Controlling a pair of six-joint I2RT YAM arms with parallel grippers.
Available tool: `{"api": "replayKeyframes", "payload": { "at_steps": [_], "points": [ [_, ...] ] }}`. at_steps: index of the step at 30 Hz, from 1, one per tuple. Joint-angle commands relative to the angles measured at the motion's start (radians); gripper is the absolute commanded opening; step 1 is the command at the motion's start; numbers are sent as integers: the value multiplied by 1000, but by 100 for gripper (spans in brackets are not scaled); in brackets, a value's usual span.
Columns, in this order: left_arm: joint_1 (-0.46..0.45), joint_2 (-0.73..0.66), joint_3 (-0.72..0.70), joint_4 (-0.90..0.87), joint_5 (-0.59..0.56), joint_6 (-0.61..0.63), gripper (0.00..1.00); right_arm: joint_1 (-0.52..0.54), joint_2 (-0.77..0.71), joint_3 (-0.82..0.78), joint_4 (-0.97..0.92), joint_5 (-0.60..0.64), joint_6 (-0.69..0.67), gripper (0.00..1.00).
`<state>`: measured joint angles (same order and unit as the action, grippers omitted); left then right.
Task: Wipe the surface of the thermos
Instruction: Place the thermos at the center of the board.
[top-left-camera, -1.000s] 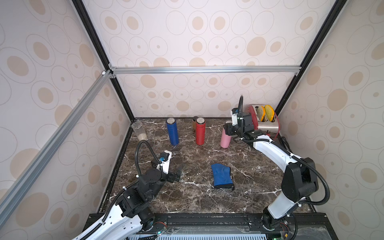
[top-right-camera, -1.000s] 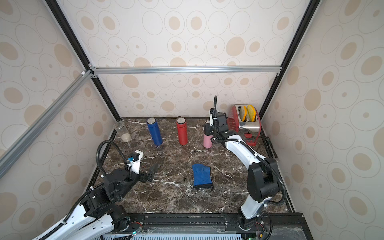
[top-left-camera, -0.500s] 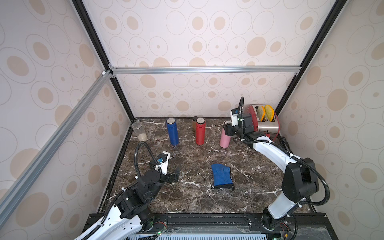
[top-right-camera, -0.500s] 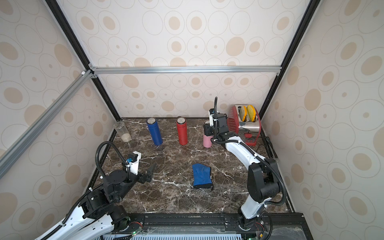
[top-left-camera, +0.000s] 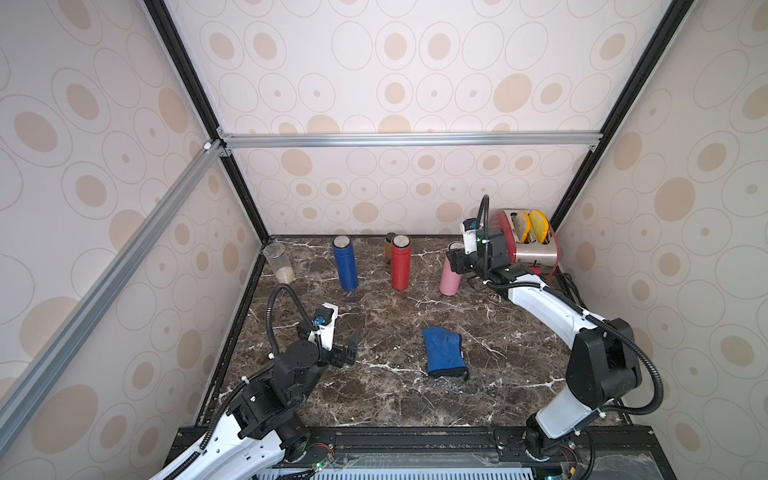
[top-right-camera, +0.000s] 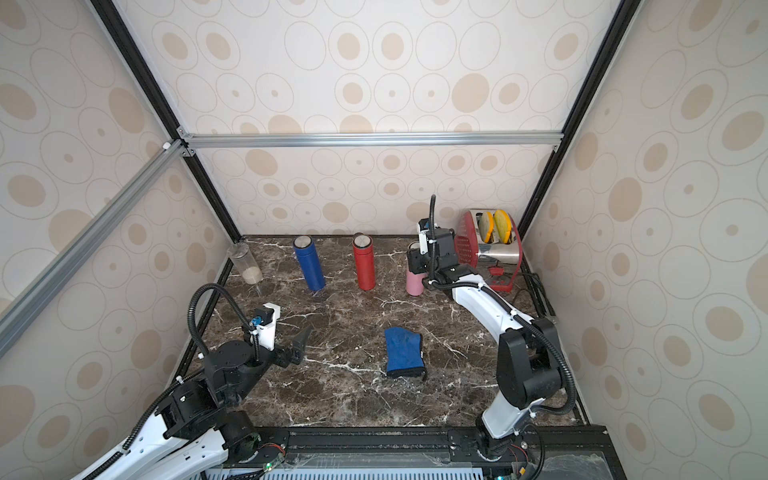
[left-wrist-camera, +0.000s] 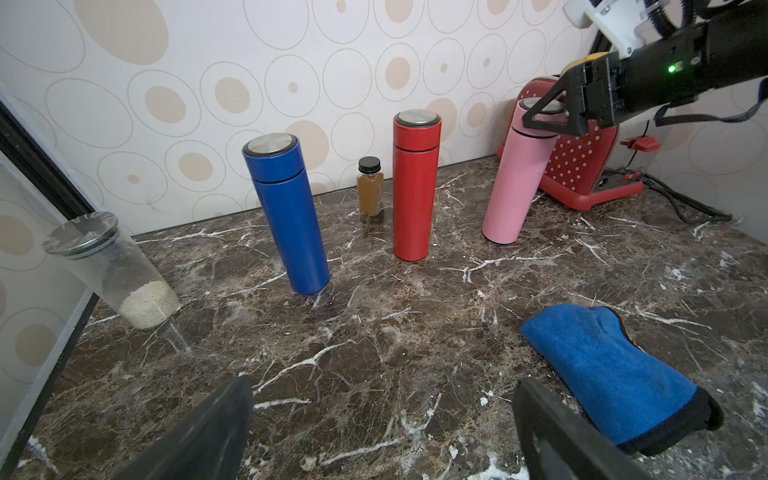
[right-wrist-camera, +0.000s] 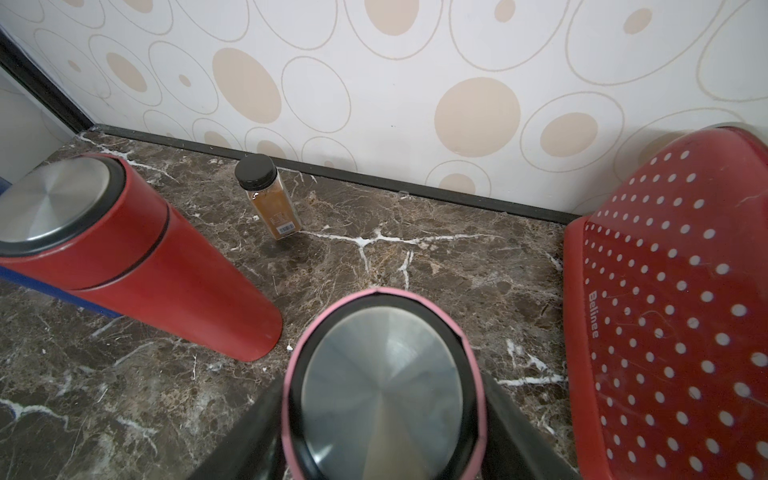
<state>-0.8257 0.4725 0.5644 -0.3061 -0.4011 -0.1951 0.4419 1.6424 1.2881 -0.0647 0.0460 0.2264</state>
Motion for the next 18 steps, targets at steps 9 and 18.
{"api": "replayKeyframes", "payload": {
  "at_steps": [9, 18],
  "points": [
    [-6, -17, 1, -18, -19, -3, 99, -1, -28, 17, -32, 1, -35, 84],
    [-6, -17, -3, -18, -32, -2, 99, -1, -61, 17, -30, -14, -47, 100]
  ]
}}
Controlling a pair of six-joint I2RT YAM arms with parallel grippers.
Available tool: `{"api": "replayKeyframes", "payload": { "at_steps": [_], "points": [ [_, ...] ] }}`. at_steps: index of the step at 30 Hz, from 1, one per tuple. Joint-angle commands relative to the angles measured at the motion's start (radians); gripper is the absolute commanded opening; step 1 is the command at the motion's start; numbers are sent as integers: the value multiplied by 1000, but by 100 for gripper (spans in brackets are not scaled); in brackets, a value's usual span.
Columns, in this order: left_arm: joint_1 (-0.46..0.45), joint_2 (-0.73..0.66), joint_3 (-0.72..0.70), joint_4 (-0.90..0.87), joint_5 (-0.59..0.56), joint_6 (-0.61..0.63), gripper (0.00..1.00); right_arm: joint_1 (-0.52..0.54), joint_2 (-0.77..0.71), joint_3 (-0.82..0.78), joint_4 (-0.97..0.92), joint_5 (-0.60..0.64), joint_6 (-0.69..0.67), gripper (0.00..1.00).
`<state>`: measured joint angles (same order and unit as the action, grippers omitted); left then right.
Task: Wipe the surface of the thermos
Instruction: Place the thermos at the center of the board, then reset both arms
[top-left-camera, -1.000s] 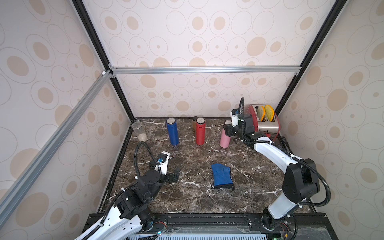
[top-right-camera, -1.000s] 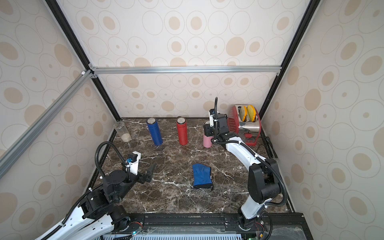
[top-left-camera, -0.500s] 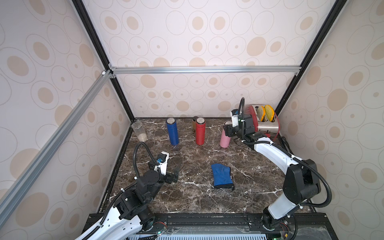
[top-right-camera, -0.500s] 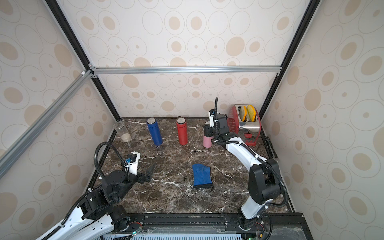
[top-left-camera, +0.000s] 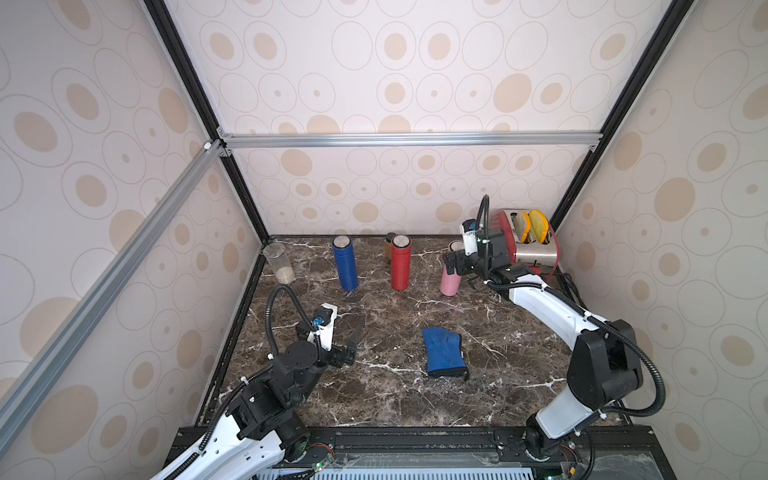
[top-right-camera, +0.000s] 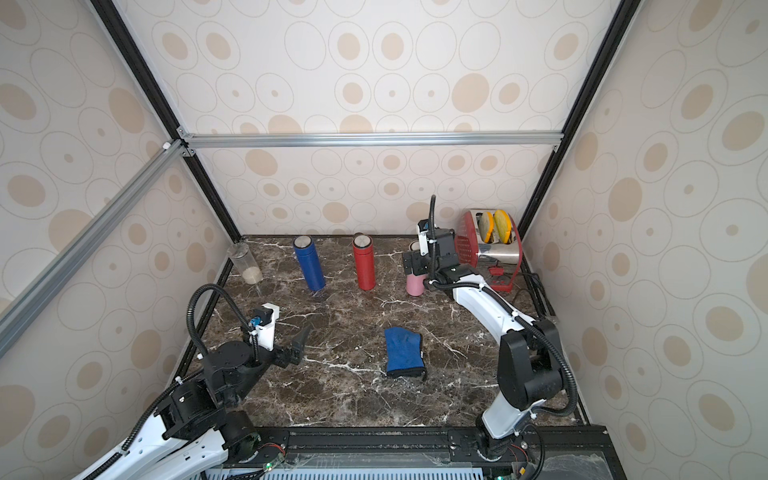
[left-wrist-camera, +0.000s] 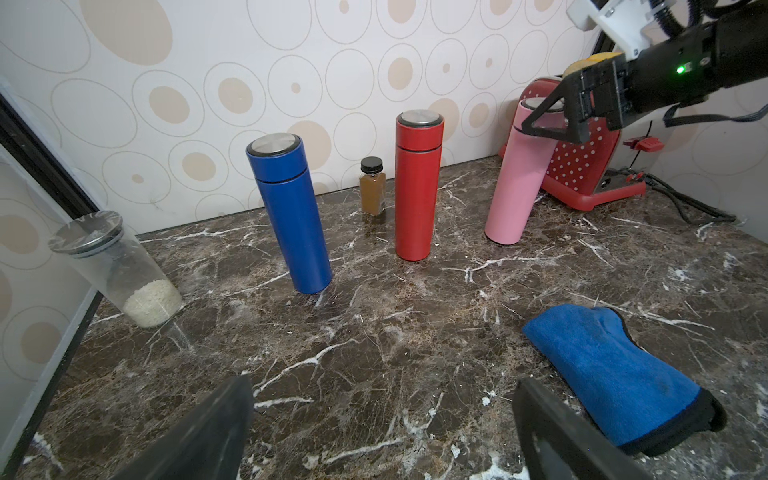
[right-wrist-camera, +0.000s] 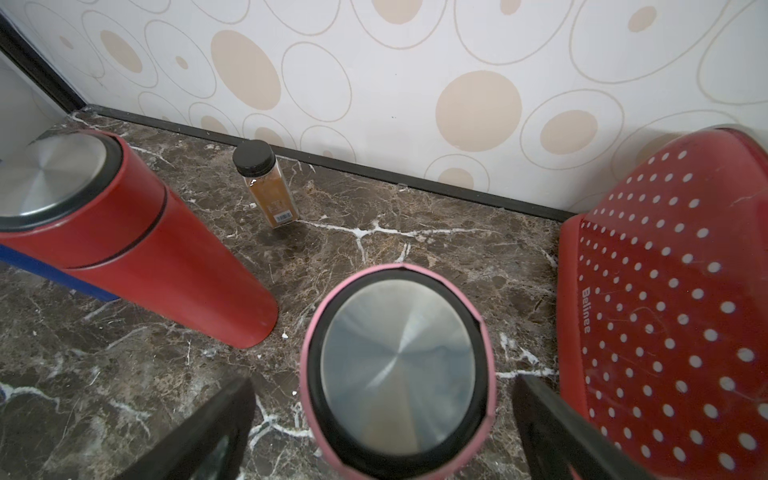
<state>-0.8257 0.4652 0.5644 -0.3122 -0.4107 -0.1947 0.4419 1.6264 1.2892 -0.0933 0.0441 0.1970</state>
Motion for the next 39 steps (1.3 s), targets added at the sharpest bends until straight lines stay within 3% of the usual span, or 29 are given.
{"api": "replayKeyframes", "payload": {
  "at_steps": [1, 12, 16, 20, 27, 36, 39],
  "points": [
    [-6, -10, -3, -11, -27, -2, 99, -1, -52, 15, -2, -16, -20, 100],
    [22, -1, -59, 126, -141, 30, 99, 2, -241, -62, -84, -27, -25, 100],
    [142, -7, -101, 182, -65, -14, 99, 0, -351, -151, -134, -5, -39, 100],
    [226, -31, -149, 215, -105, -3, 99, -4, -487, -301, -121, 33, -41, 100],
    [436, -25, -243, 267, -58, -38, 99, -10, -623, -503, -113, 129, -51, 100],
    [593, 57, -312, 407, -44, 37, 99, -25, -738, -784, 119, 276, -150, 100],
    [619, 148, -365, 572, -80, 99, 99, -43, -714, -839, 196, 306, -173, 100]
  ]
}}
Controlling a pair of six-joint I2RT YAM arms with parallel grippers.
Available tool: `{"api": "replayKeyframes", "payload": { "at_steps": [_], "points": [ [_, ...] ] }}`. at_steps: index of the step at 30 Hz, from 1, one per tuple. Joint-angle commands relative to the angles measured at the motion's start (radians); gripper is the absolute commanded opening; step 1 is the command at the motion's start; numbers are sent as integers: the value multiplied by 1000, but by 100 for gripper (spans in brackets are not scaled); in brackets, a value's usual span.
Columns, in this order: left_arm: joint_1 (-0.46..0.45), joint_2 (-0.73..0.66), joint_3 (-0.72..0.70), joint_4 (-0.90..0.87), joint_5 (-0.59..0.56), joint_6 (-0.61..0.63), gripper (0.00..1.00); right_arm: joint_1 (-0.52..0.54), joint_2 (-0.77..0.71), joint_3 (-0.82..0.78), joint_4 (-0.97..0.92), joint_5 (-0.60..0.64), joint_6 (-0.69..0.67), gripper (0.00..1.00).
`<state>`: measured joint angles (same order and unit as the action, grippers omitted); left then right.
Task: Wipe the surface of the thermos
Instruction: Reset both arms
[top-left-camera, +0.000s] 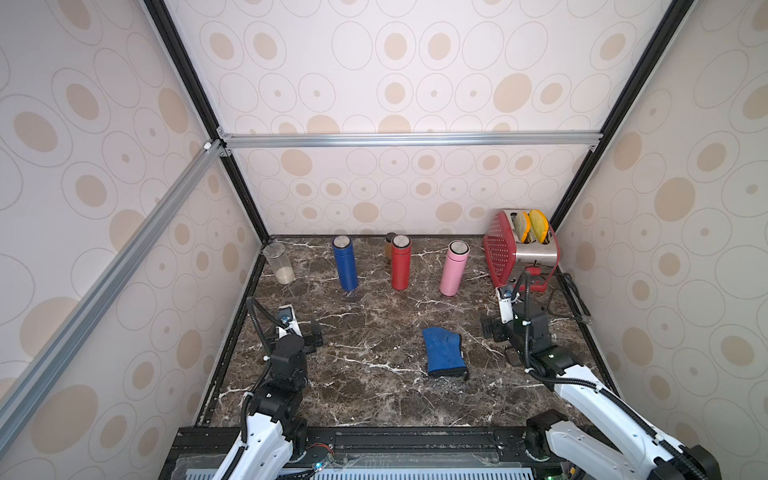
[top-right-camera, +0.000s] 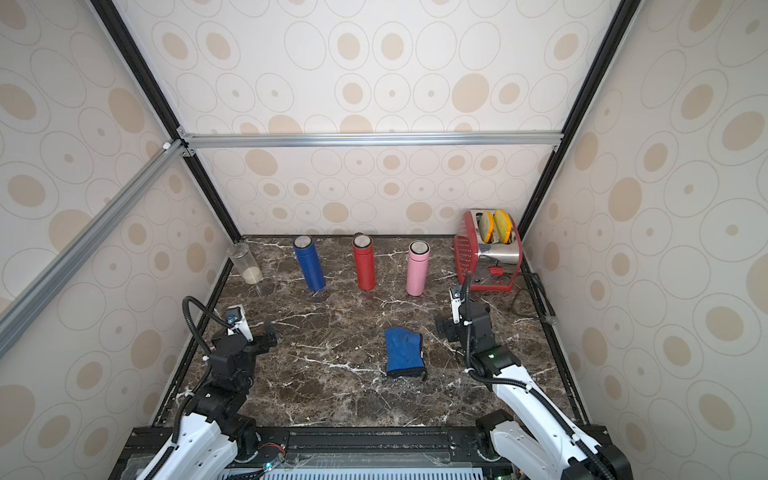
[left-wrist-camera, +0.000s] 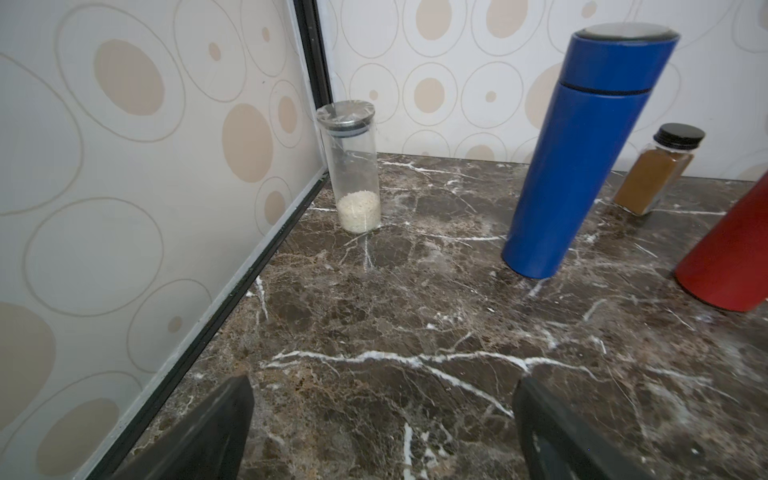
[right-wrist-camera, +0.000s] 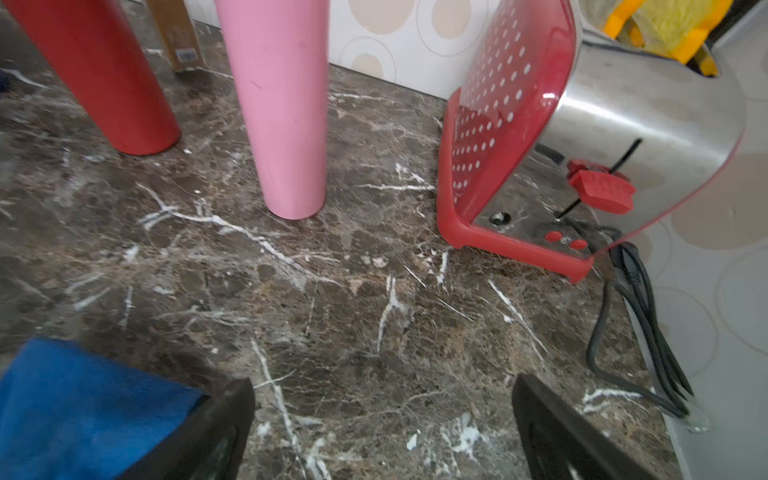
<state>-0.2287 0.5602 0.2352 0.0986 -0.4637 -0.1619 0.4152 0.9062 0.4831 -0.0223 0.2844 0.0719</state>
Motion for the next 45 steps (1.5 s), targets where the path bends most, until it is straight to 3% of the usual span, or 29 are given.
{"api": "replayKeyframes", "payload": {
  "at_steps": [1, 6, 9, 14, 18, 25, 28, 38, 45],
  "points": [
    [34, 97, -51, 225, -21, 78, 99, -22, 23, -53, 165, 81, -51, 100],
    [60, 390, -87, 586, -7, 127, 99, -60, 95, -76, 306, 82, -88, 100],
    [69, 592, -43, 732, -21, 142, 99, -143, 152, -71, 384, 17, -78, 100],
    [112, 721, 15, 804, 52, 147, 99, -271, 259, -40, 437, -111, -65, 100],
    [163, 760, 1, 877, 105, 138, 99, -315, 370, -35, 523, -122, -79, 100],
    [203, 1015, -7, 1167, 172, 136, 99, -354, 598, -28, 728, -112, -107, 100],
    [207, 971, 27, 1036, 168, 123, 99, -364, 604, -36, 745, -125, -98, 100],
    [212, 982, 139, 839, 133, 105, 99, -365, 632, -77, 845, -99, -94, 100],
    [221, 978, 140, 829, 133, 93, 99, -366, 624, -88, 857, -145, -114, 100]
  ]
}}
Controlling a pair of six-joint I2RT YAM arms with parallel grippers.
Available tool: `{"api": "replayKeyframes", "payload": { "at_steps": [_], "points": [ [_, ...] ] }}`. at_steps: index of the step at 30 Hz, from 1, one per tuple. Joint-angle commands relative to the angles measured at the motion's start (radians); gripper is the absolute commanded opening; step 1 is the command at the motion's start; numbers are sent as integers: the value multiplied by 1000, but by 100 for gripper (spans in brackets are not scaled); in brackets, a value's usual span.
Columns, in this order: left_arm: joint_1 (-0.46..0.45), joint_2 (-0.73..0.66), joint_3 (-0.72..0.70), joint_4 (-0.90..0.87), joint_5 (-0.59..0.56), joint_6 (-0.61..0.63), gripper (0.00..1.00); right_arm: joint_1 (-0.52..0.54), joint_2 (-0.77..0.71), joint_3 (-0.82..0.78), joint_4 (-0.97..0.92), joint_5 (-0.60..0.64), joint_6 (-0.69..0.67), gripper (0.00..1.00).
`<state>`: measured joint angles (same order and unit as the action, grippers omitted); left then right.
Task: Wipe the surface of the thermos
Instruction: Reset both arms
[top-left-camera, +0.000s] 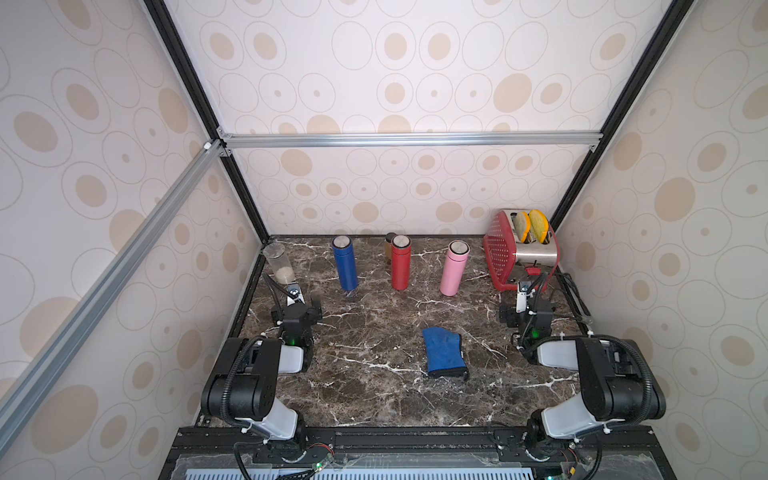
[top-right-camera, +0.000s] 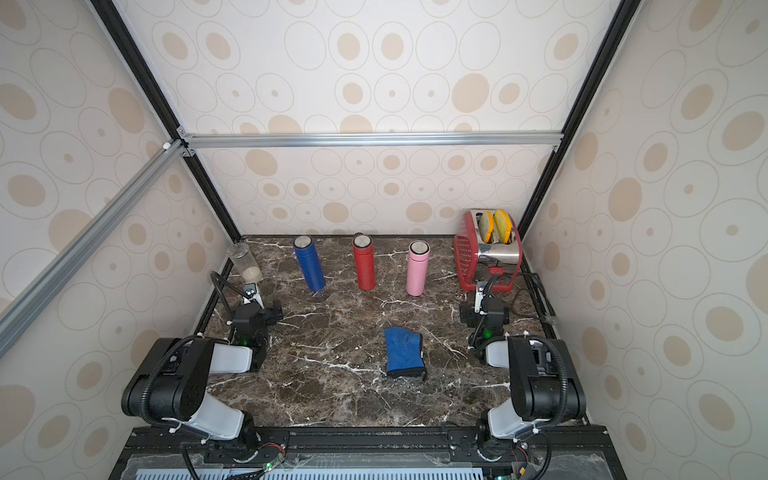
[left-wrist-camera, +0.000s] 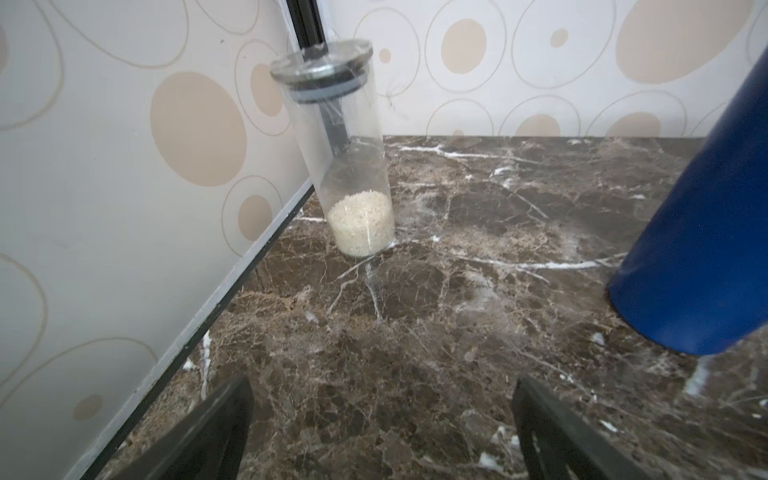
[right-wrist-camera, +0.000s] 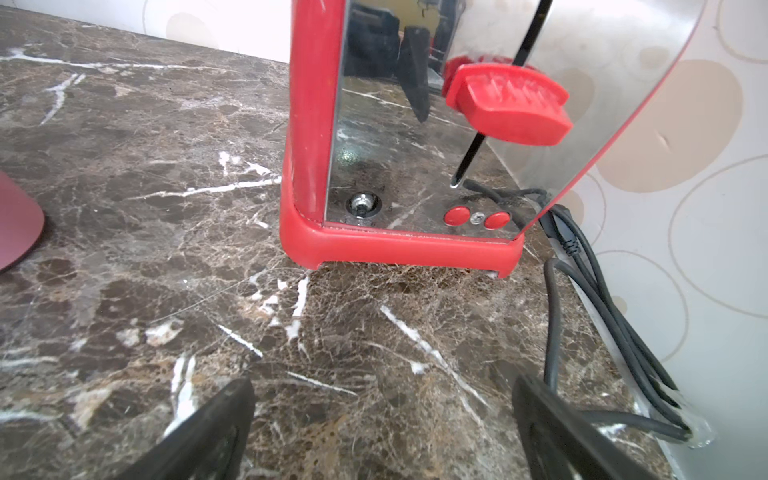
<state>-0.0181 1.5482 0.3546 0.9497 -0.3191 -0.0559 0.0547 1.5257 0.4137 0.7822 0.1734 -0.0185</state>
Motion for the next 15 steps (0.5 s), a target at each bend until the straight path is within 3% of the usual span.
{"api": "replayKeyframes", "payload": {
  "at_steps": [1, 4, 6, 9, 15],
  "points": [
    [10, -8, 21, -22, -12, -13, 99, -5, -10, -25, 54, -56, -33, 100],
    [10, -9, 22, -23, -12, -14, 99, -5, -46, -43, 46, 0, -2, 100],
    [10, -8, 24, -26, -14, -14, 99, -2, 47, -16, 120, 58, -3, 100],
    [10, -10, 22, -25, -15, -12, 99, -2, 8, 1, 11, 51, 10, 100],
    [10, -6, 50, -69, -14, -14, 99, -2, 13, -9, 38, 34, -1, 100]
  ]
}}
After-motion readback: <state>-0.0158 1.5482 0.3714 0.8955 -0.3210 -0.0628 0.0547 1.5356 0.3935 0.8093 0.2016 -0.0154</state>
